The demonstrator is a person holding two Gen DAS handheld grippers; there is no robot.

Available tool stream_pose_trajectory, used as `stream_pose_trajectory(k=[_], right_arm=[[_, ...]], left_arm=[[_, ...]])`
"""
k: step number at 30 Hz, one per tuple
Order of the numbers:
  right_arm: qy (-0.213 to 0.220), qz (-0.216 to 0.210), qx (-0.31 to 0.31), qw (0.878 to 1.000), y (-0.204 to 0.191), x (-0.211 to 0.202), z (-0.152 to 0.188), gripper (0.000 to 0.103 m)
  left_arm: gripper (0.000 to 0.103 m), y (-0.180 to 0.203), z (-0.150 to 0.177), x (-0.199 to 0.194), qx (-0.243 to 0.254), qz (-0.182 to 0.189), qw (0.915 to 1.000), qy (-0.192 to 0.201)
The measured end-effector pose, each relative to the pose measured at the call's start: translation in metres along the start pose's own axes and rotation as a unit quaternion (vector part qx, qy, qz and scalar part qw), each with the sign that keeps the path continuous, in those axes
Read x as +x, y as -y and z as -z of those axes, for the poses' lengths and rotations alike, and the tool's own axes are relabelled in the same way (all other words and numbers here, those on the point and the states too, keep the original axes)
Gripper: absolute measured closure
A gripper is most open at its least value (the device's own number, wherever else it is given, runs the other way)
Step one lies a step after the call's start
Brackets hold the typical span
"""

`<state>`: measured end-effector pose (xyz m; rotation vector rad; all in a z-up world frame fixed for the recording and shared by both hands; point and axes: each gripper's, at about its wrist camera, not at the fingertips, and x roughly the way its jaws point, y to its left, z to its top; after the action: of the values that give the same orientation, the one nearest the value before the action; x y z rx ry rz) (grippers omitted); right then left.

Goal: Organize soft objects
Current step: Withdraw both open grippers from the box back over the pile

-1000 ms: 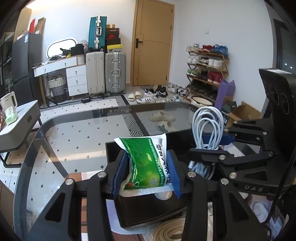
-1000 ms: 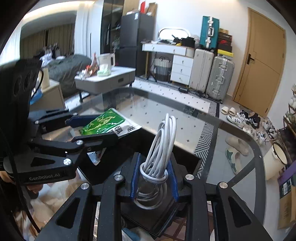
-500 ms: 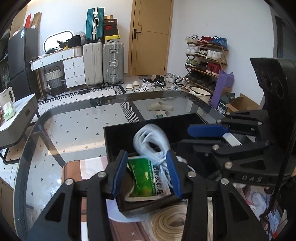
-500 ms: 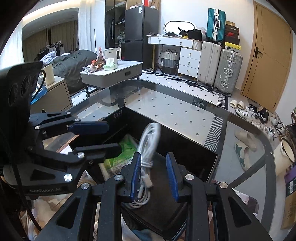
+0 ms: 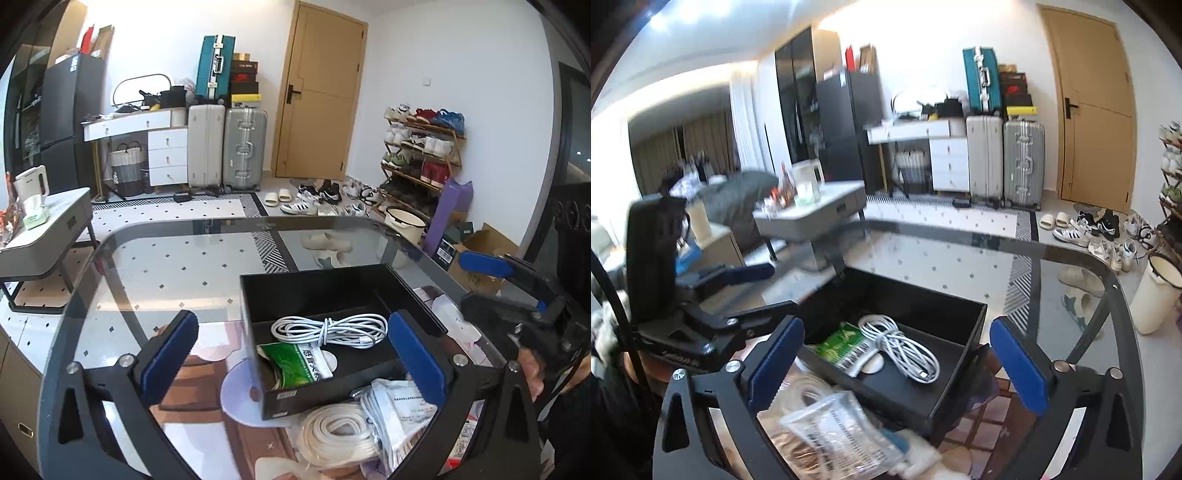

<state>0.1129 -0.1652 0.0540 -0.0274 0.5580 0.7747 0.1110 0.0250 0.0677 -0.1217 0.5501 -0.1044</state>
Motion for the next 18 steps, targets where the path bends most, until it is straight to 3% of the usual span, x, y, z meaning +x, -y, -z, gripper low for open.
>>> stream_pose_trajectory(k=[8,18], right_arm=[[0.027,-0.005,0.023,0.999,-0.010,-0.042,0.009,0.001],[0.030,-0.004,0.035,0.999,-0.028,-0.076,0.036,0.001]], left_arm=[[0.000,-0.005,0.014,-0.042,-0.002,-0.013,0.9996,0.023],[0.000,0.002,0.045,-0.075,0.000,-0.016,0.9997,0.020]])
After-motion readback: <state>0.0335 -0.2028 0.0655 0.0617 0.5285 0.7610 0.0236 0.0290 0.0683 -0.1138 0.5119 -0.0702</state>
